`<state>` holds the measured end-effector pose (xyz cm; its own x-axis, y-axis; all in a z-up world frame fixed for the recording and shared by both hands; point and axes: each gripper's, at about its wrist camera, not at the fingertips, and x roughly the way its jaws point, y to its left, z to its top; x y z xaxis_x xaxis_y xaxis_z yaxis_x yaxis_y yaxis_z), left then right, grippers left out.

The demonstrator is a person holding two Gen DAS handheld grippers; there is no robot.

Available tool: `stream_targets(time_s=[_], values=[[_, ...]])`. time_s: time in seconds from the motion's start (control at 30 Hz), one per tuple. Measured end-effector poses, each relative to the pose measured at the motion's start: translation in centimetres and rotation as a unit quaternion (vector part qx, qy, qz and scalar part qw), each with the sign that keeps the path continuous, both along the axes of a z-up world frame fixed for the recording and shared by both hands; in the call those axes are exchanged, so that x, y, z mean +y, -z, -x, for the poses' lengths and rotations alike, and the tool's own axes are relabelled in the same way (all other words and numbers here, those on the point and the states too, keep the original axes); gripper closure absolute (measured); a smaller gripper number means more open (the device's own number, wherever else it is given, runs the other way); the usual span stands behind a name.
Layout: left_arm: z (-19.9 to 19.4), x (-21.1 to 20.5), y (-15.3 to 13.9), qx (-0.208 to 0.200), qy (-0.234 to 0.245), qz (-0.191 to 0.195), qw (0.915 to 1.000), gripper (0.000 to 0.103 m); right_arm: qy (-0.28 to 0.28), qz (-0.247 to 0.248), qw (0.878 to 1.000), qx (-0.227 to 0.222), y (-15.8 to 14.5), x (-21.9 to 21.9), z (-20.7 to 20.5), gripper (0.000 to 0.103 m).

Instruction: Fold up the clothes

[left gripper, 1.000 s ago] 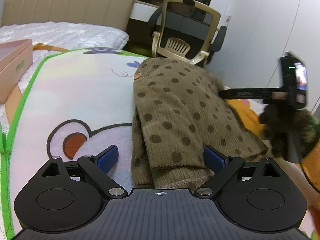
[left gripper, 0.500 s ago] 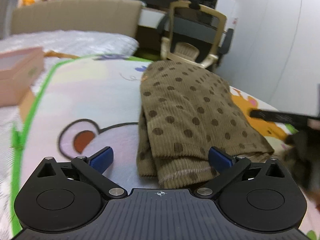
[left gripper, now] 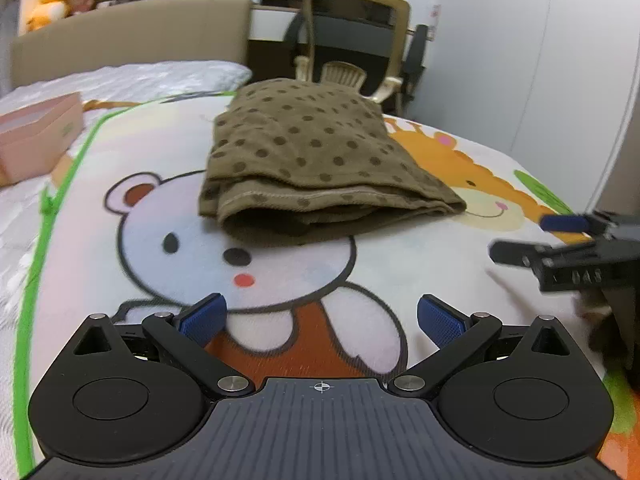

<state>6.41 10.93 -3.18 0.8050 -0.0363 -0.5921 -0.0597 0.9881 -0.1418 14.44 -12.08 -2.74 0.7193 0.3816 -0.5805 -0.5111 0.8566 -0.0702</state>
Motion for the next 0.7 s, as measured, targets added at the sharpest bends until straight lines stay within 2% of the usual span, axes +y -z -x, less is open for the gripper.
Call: stream_targets(time_s=[0.13,0.3,0.37,0.53,0.7], values=[[0.0,0.2,0.1,0.003,-0.024,0.000,0.9997,0.000,-0.001,0.022,1.000,-0.009,0.2,0.4,0.5,0.000],[-0.4,-0.5,0.2,0.015,-0.033,-0.034,0.9987,0.000,-0.002,0.043,0.999,-0.015,0.4,1.0,0.6,0.000],[-0.5,-0.6,0.2,0.019,-0.039,-0.041,0.9982,0.000,-0.002,0.030,1.000,-0.002,0.5,0.7,0.3,0.000],[-0.6,-0.4,0.3,0.022,-0.043,-0.042,0.9980,0.000,-0.001,-0.036,0.998,0.057,0.7,-1.3,-1.4,0.000],[-0.6,-0.4,0.3,0.022,-0.042,-0.039,0.9981,0.000,0.001,-0.021,0.998,0.053,0.7,-0.8,-1.2,0.000]])
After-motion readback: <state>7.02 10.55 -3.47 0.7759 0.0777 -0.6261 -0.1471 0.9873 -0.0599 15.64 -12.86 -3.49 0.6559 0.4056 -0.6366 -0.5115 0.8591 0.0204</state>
